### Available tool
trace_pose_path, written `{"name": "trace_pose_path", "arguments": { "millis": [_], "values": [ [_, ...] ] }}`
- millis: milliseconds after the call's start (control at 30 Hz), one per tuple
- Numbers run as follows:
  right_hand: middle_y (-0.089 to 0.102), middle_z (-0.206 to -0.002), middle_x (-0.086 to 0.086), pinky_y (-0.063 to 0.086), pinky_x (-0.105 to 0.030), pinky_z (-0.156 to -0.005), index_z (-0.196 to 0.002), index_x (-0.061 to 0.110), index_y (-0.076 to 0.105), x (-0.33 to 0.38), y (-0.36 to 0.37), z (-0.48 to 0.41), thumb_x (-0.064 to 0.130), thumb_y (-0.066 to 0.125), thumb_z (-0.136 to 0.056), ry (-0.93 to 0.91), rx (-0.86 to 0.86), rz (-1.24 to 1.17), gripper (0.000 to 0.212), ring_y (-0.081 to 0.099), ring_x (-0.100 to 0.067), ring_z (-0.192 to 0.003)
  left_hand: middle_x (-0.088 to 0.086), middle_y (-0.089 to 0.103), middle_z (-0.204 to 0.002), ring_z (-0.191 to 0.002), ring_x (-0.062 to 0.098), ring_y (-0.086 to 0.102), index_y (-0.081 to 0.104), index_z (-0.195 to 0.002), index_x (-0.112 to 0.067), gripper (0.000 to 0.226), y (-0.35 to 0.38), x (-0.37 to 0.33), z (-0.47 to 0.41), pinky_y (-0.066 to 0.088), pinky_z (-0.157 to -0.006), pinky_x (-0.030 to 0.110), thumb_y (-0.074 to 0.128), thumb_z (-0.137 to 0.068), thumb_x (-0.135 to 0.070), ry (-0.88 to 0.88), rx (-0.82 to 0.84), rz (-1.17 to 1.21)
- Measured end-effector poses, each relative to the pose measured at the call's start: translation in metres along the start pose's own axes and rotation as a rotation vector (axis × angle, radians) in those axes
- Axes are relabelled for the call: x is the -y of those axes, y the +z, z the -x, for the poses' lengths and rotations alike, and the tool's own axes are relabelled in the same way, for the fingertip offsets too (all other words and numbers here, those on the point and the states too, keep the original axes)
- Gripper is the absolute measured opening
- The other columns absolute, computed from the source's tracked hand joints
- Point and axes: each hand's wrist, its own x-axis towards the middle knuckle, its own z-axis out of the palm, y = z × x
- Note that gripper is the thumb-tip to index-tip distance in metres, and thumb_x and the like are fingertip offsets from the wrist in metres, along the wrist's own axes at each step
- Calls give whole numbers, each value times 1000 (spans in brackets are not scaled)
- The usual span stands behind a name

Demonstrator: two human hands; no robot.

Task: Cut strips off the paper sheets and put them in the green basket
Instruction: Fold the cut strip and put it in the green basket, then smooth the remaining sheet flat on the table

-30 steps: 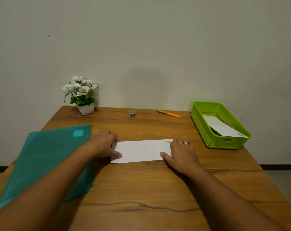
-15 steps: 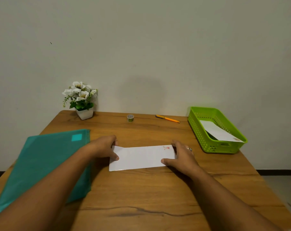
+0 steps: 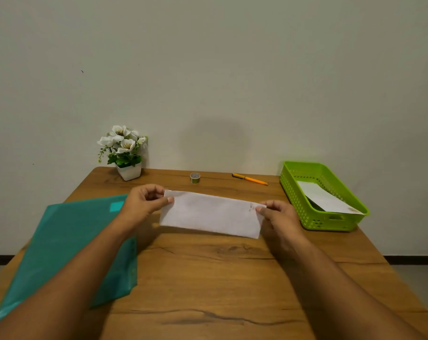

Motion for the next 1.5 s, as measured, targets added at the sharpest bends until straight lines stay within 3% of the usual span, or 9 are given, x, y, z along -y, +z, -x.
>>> {"name": "trace_pose_path", "arguments": {
  "millis": [167,267,333,533,700,800,933,1200,1500],
  "values": [
    [68,-74,5,43,-14,-55,-89,12,75,24,-1,3,7,75,-93,-274,13,48,6,57,4,-61,0,75,-83,-82,14,69,72,-94,-11,11,-5,0,-6,59,-77,28,77,-85,-5,79,-58,24],
    [72,-85,-2,56,-37,-59,-90,15,74,8,1,9,10,75,-93,-167,59,63,6,67,-21,-77,0,76,-88,-84,15,71,72,-94,-14,8,-4,16,-1,58,-78,32,75,-88,-10,-38,4,-146],
    [74,-97,-7,63,-47,-75,-92,15,73,-8,4,13,12,75,-94,-89,55,120,4,71,-32,-95,0,75,-92,-89,15,71,73,-97,-20,8,-1,29,4,57,-78,31,74,-90,-17,-126,61,-330],
    [76,-92,-2,60,-47,-78,-92,17,75,-5,5,14,11,72,-95,-145,-13,174,8,71,-24,-89,-1,74,-88,-83,13,70,72,-95,-22,2,4,27,4,54,-70,27,71,-94,-23,-98,-19,-399],
    [76,-91,0,60,-41,-79,-92,21,75,-19,4,17,14,71,-96,-113,47,259,9,71,-22,-92,-2,71,-92,-89,14,66,70,-94,-24,4,4,37,3,53,-78,33,71,-94,-28,-136,46,-534],
    [77,-90,0,61,-41,-75,-90,19,76,-16,3,17,16,70,-97,-113,30,256,10,72,-19,-87,-2,71,-95,-90,15,67,70,-97,-24,4,4,31,1,55,-80,34,66,-98,-25,-100,24,-498],
    [69,-63,9,46,-18,-53,-81,15,72,0,-4,19,11,66,-100,-158,52,152,21,60,-1,-57,7,69,-100,-86,22,72,65,-109,-20,10,4,15,-7,60,-74,34,58,-102,-19,-57,14,-291],
    [67,-68,-5,55,-26,-50,-94,7,68,15,-44,16,-1,67,-96,-110,-20,-137,8,60,-14,-57,5,66,-77,-58,11,63,64,-113,-6,19,44,-29,-42,58,-59,26,66,-99,-20,68,-93,-22],
    [62,-66,-10,60,-24,-51,-91,7,61,23,-120,19,-1,66,-96,1,-258,-406,11,63,-13,-51,-1,75,-100,-81,13,73,45,-145,-27,45,153,-84,-66,59,-76,33,59,-103,-34,222,80,-71]
  ]
}}
